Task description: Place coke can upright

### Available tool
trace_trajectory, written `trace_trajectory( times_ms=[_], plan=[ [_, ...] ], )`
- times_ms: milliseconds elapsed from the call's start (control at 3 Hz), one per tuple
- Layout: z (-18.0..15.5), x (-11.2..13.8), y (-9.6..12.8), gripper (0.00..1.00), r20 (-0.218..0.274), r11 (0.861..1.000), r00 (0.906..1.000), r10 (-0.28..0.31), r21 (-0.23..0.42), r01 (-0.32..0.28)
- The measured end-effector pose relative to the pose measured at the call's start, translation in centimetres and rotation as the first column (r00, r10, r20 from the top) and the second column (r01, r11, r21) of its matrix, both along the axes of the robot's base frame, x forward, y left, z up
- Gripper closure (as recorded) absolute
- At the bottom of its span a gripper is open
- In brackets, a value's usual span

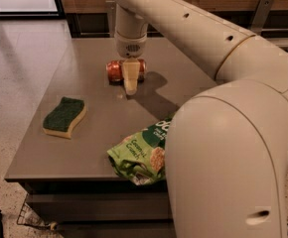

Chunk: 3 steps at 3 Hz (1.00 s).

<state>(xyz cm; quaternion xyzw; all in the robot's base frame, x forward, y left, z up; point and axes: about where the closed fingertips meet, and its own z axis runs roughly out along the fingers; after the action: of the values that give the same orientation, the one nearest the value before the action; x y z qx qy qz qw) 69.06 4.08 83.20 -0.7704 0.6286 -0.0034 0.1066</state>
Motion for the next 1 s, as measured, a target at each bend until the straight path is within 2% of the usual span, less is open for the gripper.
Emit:
trace_trajectory(
  times_ms=[1000],
  plan=[
    [-0.81, 0.27, 0.38, 0.83, -0.002, 1.0, 1.0, 0.003, 0.002, -0.003]
  ],
)
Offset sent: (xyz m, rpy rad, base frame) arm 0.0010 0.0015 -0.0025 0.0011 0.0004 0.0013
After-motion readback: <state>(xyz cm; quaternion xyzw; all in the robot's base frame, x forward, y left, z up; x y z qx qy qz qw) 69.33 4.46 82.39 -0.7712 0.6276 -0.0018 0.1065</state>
